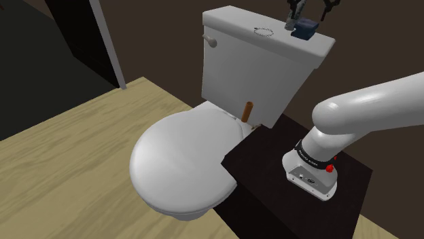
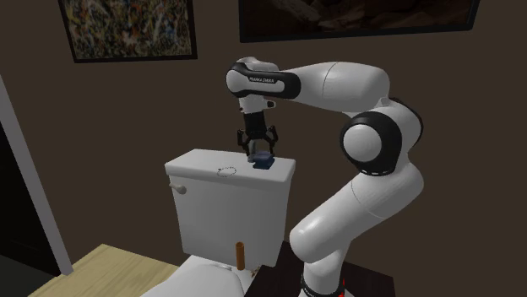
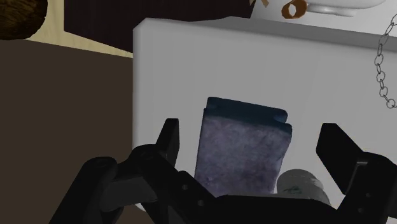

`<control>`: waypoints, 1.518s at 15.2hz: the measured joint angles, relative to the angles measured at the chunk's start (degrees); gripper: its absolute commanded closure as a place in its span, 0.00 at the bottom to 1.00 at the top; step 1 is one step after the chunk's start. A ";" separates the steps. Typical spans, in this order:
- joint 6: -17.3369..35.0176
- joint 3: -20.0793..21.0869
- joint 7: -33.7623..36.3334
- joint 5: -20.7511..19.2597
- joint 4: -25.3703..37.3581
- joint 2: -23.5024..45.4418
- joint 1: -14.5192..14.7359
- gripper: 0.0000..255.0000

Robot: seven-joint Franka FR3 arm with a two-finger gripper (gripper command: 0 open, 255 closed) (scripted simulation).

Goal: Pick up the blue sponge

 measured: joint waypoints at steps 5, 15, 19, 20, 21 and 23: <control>2.39 0.00 0.30 0.05 -3.26 -0.85 -0.03 1.00; 2.23 0.00 0.25 0.07 -2.98 -0.85 -0.03 1.00; -0.18 -0.04 0.10 -0.02 0.25 0.07 -0.10 1.00; -0.95 -0.03 0.07 -0.02 1.27 0.32 -0.11 1.00; -1.72 0.06 0.14 0.02 2.32 0.60 -0.09 1.00; -3.18 -0.04 -0.06 -0.09 4.49 1.31 -0.16 1.00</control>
